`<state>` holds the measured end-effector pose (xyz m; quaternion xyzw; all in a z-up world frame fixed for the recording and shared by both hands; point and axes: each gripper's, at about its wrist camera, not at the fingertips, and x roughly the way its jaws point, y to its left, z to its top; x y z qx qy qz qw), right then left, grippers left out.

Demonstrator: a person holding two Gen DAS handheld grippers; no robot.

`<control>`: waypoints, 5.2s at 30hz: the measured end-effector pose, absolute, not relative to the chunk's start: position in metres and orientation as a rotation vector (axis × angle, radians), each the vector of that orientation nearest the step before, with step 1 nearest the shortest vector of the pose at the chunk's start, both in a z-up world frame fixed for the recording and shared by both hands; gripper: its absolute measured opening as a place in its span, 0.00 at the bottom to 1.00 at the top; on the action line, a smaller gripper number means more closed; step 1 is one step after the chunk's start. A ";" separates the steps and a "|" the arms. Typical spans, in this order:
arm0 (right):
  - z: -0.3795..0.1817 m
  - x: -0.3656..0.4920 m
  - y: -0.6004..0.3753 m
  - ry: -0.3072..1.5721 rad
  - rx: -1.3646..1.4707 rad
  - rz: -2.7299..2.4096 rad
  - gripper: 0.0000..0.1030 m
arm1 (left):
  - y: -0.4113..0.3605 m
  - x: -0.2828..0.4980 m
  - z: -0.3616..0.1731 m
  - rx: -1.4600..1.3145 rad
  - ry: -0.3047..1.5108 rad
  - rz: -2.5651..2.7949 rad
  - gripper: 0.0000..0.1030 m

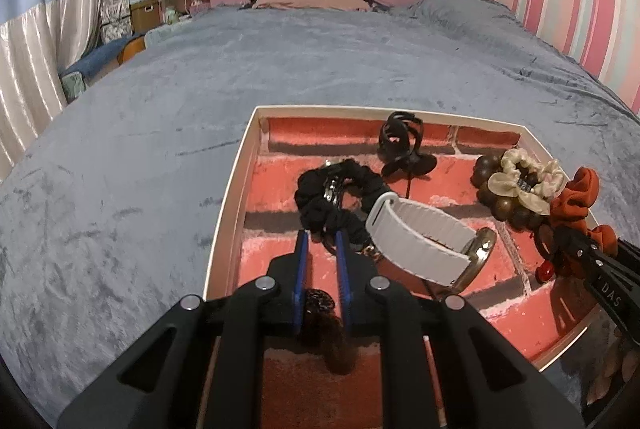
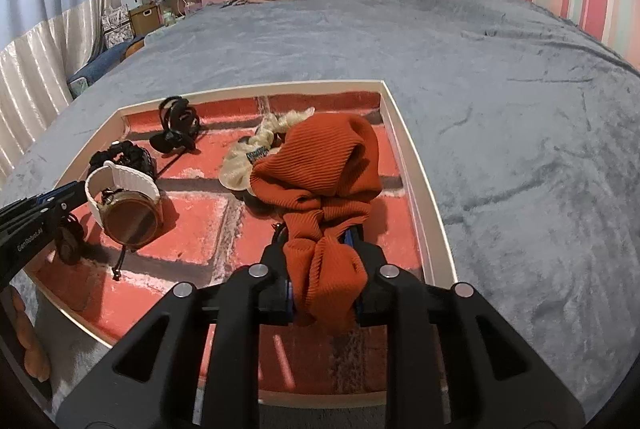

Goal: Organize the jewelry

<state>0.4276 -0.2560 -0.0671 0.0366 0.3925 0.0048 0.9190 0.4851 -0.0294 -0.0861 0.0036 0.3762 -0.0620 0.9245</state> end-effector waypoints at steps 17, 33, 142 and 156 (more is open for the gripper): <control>-0.069 0.420 -0.248 0.855 -0.008 0.027 0.75 | -0.029 0.465 -0.081 0.024 0.799 -0.141 0.74; -0.019 0.318 -0.250 0.664 0.038 0.037 0.96 | 0.009 0.342 -0.043 0.042 0.649 -0.078 0.88; -0.006 0.087 -0.217 0.370 0.015 -0.041 0.96 | 0.024 0.128 -0.038 0.037 0.312 0.007 0.89; -0.006 0.087 -0.217 0.369 0.014 -0.042 0.96 | 0.023 0.128 -0.037 0.034 0.313 0.007 0.89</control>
